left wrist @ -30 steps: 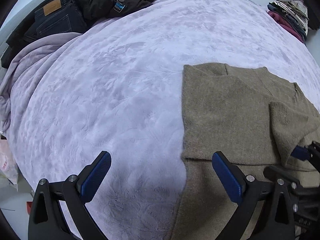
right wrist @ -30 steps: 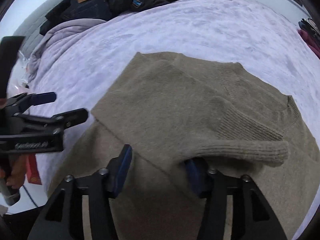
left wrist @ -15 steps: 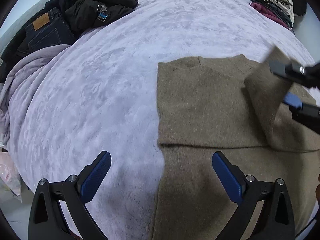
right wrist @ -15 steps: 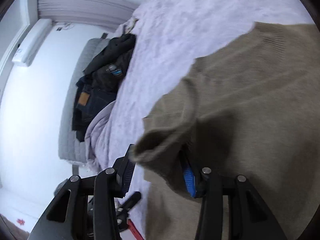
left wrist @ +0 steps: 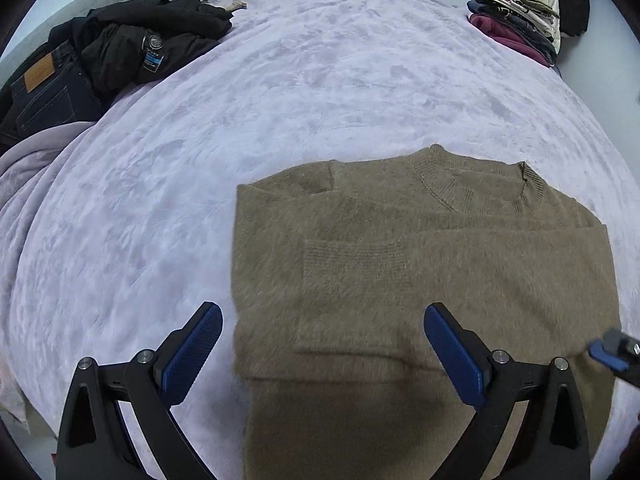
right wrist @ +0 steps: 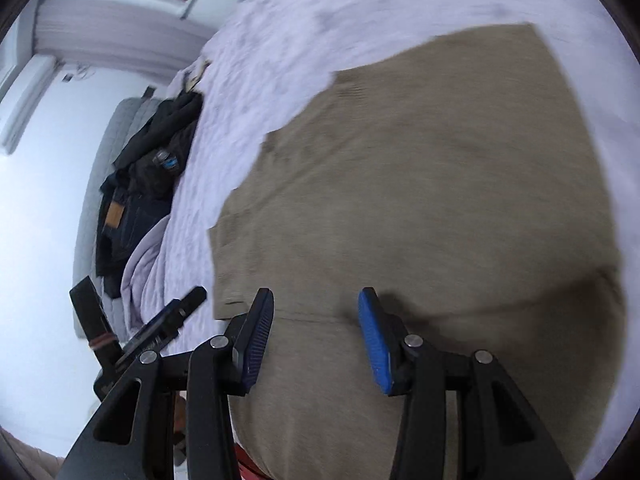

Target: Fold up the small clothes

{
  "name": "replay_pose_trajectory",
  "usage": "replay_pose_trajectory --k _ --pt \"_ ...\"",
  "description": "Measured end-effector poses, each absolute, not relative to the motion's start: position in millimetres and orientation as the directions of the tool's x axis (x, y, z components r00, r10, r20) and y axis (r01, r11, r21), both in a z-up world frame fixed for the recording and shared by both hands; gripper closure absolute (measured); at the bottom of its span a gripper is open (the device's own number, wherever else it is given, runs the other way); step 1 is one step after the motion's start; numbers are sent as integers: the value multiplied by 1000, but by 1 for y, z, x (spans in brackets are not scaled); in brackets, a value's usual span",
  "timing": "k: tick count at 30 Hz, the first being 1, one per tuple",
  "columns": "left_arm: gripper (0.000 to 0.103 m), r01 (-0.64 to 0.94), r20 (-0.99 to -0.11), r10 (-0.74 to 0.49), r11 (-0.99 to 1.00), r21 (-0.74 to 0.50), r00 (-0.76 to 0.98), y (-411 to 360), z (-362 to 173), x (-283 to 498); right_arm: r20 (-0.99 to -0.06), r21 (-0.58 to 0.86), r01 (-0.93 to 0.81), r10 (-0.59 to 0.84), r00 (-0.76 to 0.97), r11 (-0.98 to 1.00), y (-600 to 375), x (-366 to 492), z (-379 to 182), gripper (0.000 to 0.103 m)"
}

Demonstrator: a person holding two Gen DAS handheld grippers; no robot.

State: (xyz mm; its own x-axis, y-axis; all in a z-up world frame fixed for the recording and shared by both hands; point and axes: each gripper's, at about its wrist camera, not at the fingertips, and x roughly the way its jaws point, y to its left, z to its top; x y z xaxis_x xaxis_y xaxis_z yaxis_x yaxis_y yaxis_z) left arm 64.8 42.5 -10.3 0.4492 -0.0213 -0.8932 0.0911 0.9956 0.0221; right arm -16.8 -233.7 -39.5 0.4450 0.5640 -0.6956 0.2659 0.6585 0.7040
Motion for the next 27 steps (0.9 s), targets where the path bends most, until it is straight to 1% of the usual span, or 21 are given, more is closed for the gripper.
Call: replay_pose_trajectory --k 3,4,7,8,9,10,11,13,15,17,19,21,27 --pt "1 108 -916 37 990 87 399 32 -42 76 -719 691 413 510 472 593 -277 -57 -54 53" --pt "1 112 -922 42 989 92 386 32 -49 76 -716 697 446 504 484 562 -287 -64 -58 53" --pt "1 122 -923 29 989 82 385 34 -55 70 -675 737 484 471 568 472 -315 -67 -65 53" --pt "1 128 -925 33 988 88 378 34 -56 70 -657 753 489 459 598 440 -322 -62 -67 55" --pt "1 126 -929 36 988 89 368 34 -55 70 -637 770 490 454 623 409 -327 -58 -67 79" --pt "1 120 -932 35 989 84 360 35 -53 70 -619 785 483 447 646 388 -330 -55 -66 97" --pt "1 118 -933 32 990 79 358 35 -51 70 -615 787 481 435 657 387 -333 -53 -63 97" --pt "1 118 -930 37 989 86 367 36 -49 68 -638 763 470 400 658 444 -335 -51 -52 97" --pt "1 115 -931 37 990 85 364 37 -53 67 -690 708 471 372 621 527 -332 -50 -49 97" --pt "1 107 -930 31 991 75 367 39 -56 66 -735 665 489 379 562 564 -334 -50 -64 97" --pt "1 109 -928 34 991 79 371 38 -55 65 -732 676 506 409 546 535 -338 -54 -79 97" --pt "1 115 -927 37 990 86 373 38 -53 64 -725 682 499 403 559 535 -339 -58 -75 95" --pt "1 137 -937 40 986 93 346 43 -45 57 -793 581 444 349 500 682 -325 -71 -46 92"
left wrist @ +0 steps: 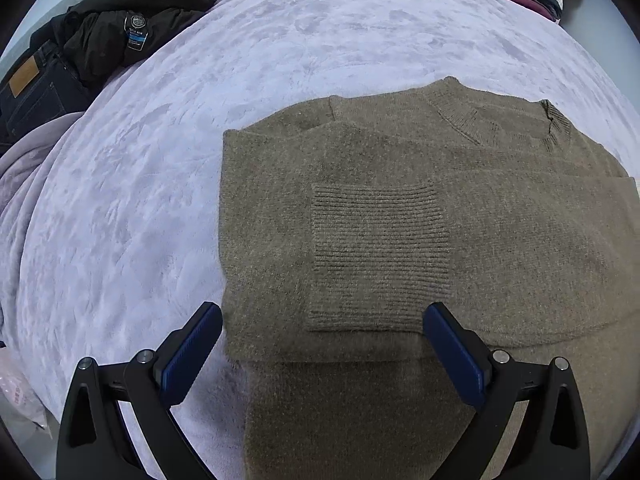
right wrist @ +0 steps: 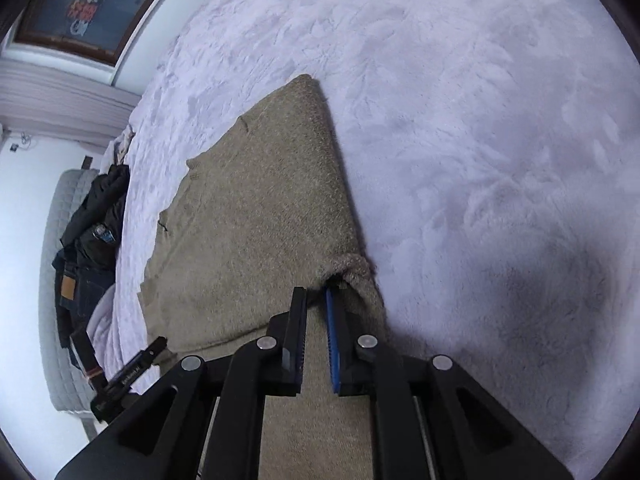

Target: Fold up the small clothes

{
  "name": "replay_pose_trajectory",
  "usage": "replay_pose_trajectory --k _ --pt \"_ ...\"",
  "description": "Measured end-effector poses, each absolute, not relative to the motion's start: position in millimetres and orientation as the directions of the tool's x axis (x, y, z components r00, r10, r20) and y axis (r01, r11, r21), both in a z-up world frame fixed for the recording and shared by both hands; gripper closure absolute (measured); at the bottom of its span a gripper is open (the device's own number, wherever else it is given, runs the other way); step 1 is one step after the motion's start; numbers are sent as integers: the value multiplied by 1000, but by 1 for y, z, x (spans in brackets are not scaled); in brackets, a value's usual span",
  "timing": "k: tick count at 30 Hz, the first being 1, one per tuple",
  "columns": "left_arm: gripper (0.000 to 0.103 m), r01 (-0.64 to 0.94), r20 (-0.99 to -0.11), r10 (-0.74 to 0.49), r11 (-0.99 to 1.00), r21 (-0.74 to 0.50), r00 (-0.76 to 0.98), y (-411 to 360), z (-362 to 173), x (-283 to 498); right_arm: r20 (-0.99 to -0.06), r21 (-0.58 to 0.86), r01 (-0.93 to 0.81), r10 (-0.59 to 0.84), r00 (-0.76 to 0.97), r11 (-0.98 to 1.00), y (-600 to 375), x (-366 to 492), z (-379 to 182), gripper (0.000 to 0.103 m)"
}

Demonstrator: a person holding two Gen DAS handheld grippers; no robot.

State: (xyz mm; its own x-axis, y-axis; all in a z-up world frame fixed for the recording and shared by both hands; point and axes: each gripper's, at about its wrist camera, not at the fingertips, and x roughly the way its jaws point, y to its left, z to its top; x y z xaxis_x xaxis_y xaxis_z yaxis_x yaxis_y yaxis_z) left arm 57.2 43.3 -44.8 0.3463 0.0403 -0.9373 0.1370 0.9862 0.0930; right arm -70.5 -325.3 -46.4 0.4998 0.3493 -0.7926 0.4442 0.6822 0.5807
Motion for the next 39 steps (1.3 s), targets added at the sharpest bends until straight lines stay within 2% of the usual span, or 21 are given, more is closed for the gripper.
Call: replay_pose_trajectory --k 6,8,10,12,16,23,28,29,30,31,32,33,34,35,38,39 --pt "1 166 -946 50 980 108 319 48 -39 42 -817 539 394 348 461 745 -305 -80 -31 91" --pt "1 170 -945 48 980 107 323 50 -37 39 -819 535 389 347 458 750 -299 -79 -30 79" --pt "1 158 -943 45 982 102 330 54 -34 40 -821 530 388 341 458 755 -296 -77 -28 46" --pt "1 134 -939 41 987 92 342 61 -30 46 -824 515 376 323 465 770 -292 -73 -24 40" --pt "1 98 -933 11 994 49 360 82 -24 70 -824 498 371 295 484 783 -298 -59 -18 41" --pt "1 103 -934 -286 958 -269 212 125 -57 128 -798 550 405 318 512 730 -355 -19 -37 41" --pt "2 90 -912 -372 928 -362 170 129 -78 146 -698 707 386 495 518 592 -373 -6 -71 42" --pt "8 87 -912 -370 929 -360 177 129 -78 148 -686 722 394 513 516 569 -374 -5 -77 45" --pt "14 88 -915 -357 934 -346 187 128 -75 149 -683 726 397 521 512 562 -374 -3 -79 63" --pt "28 94 -917 -348 937 -336 195 127 -72 149 -690 720 399 526 497 568 -372 -2 -79 89" --pt "38 104 -915 -346 938 -331 208 127 -67 149 -697 714 395 532 482 578 -369 -1 -78 90" --pt "60 112 -918 -334 942 -317 214 128 -64 150 -696 713 375 532 482 592 -367 -1 -73 90" --pt "68 116 -925 -315 948 -296 214 128 -64 151 -705 699 351 518 484 623 -364 0 -65 91" --pt "68 116 -932 -287 957 -267 222 129 -66 152 -719 679 334 502 481 654 -362 0 -60 91" --pt "68 87 -925 -303 953 -291 229 139 -72 152 -798 584 358 434 418 729 -362 3 -70 91" --pt "68 77 -924 -301 954 -291 238 140 -70 151 -793 594 375 440 421 712 -367 2 -76 91"
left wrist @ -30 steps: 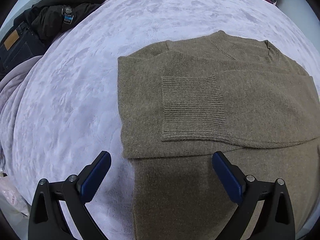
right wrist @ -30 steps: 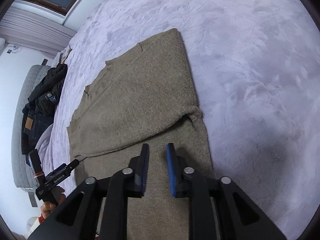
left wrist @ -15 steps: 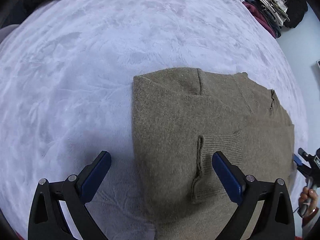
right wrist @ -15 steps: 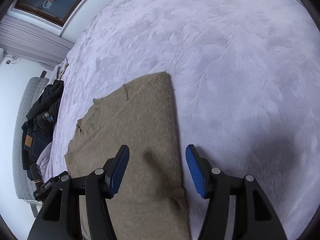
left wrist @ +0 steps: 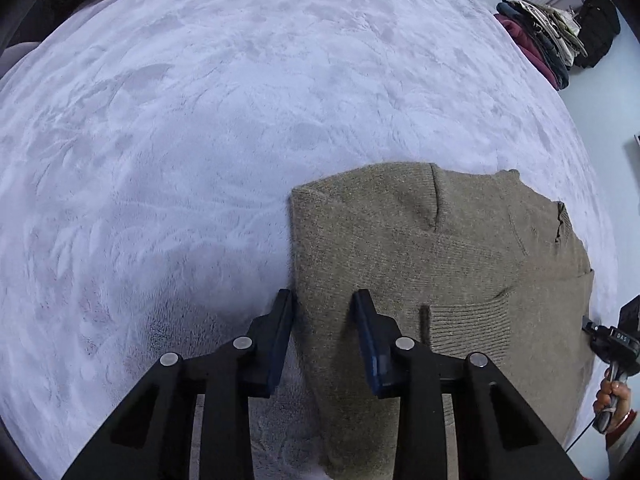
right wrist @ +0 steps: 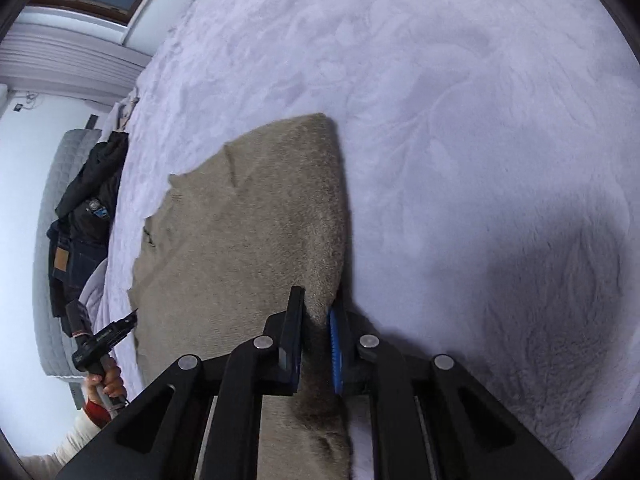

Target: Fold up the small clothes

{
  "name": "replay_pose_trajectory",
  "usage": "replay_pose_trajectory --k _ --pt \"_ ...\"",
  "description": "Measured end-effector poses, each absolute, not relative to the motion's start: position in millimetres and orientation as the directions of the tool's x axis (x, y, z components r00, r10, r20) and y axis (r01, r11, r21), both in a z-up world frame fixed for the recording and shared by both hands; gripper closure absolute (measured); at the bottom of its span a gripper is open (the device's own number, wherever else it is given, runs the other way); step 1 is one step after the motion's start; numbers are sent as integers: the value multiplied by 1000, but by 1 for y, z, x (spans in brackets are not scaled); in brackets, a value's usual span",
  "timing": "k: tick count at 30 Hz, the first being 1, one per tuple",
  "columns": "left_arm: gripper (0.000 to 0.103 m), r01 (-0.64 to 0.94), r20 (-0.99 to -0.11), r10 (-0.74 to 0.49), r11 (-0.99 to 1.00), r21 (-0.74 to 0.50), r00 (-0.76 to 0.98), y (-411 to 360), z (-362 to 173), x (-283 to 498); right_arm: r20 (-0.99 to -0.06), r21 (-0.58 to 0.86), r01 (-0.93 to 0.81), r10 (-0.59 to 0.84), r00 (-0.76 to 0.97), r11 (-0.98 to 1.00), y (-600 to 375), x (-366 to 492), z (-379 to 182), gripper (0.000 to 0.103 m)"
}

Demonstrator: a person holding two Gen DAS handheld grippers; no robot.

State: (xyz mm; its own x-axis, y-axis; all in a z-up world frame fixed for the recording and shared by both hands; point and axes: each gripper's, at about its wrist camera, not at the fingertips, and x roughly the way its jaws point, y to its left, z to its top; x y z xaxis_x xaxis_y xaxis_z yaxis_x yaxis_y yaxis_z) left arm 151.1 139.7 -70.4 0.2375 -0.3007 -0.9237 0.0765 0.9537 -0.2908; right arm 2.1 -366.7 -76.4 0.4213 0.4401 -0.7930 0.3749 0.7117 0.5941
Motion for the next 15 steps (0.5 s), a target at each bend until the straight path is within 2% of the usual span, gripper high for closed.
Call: replay_pose_trajectory --k 4,5,7,9,11,13,15 --pt "66 56 -938 -216 976 -209 272 143 -57 140 -767 626 400 436 470 670 -368 -6 -73 88" --pt "48 58 -944 -178 984 -169 278 141 -53 136 -769 622 399 430 474 673 -367 -8 -69 88" --pt "24 55 -945 -116 993 -104 307 139 -43 125 -774 611 392 414 480 688 -364 -13 -58 86" --pt "21 59 -943 -91 995 -76 320 137 -35 113 -777 603 393 398 487 695 -362 -19 -47 85" --pt "21 62 -949 -70 997 -54 309 133 -29 101 -781 592 393 381 494 704 -358 -24 -36 78" --pt "21 71 -954 -48 997 -28 296 127 -24 90 -781 582 386 360 510 715 -354 -30 -20 57" --pt "21 88 -956 -28 996 -2 291 116 -17 79 -779 566 371 331 532 736 -345 -37 1 44"
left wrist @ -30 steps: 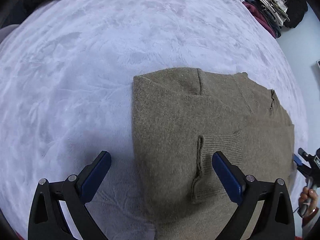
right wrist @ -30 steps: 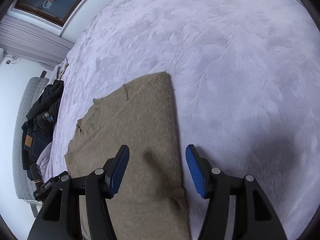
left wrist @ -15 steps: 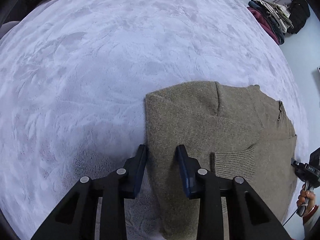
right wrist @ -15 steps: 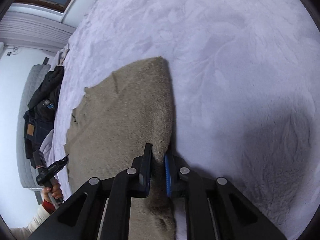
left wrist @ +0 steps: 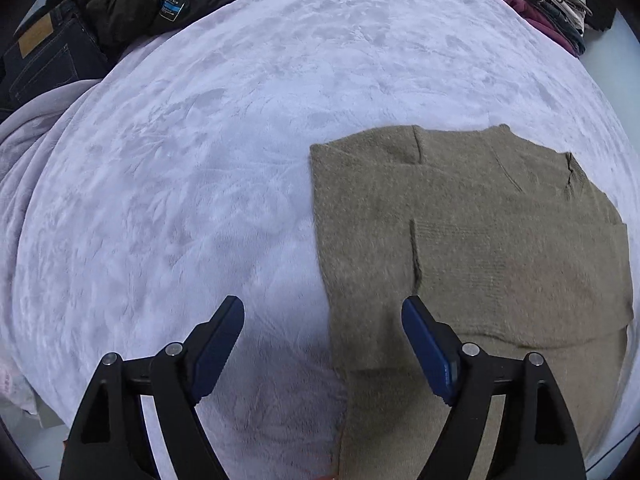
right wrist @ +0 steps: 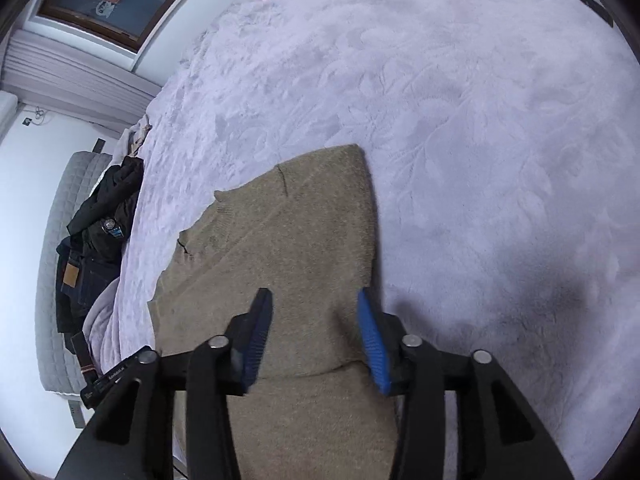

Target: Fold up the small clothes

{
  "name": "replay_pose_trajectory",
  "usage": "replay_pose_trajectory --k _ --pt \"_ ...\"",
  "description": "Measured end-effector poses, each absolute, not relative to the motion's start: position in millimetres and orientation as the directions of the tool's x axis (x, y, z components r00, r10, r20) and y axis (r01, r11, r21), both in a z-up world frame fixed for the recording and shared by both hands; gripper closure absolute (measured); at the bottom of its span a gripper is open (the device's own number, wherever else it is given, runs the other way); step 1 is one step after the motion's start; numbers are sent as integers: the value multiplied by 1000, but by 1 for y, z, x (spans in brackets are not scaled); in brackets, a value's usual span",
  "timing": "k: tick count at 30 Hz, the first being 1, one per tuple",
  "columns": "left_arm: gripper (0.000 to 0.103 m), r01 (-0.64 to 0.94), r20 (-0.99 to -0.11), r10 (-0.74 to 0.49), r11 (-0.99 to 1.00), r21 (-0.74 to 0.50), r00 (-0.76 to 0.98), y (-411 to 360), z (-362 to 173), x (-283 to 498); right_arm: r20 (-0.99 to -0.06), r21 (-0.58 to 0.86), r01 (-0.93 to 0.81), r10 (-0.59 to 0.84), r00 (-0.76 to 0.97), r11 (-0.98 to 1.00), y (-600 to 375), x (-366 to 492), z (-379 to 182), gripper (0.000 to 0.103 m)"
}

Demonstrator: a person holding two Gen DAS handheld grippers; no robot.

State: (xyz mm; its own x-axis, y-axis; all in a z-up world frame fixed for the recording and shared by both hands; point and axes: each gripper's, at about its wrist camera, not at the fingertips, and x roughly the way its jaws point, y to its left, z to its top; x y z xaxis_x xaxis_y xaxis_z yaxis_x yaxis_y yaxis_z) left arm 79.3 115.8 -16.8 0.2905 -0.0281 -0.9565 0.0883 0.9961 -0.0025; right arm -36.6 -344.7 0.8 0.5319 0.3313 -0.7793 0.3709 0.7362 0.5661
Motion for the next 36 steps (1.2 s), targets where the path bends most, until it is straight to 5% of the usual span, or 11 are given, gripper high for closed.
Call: replay_pose_trajectory --k 5,10,12,26,28,36 --pt "21 127 -966 -15 992 18 257 89 4 52 -764 538 280 320 560 795 -315 -44 47 18" --pt "20 167 -973 5 985 45 232 62 23 24 -799 504 226 351 488 834 -282 -52 65 18" --pt "0 179 -978 4 983 43 210 55 27 13 -812 496 224 357 461 839 -275 -59 69 18" --pt "0 165 -987 69 982 92 143 37 41 -60 -822 556 229 486 299 799 -252 -114 52 16" --pt "0 151 -987 81 983 102 139 37 41 -67 -820 553 206 483 308 808 -249 -120 52 0" --pt "0 138 -984 102 983 122 148 47 43 -91 -843 518 198 459 280 832 -245 -137 44 0"
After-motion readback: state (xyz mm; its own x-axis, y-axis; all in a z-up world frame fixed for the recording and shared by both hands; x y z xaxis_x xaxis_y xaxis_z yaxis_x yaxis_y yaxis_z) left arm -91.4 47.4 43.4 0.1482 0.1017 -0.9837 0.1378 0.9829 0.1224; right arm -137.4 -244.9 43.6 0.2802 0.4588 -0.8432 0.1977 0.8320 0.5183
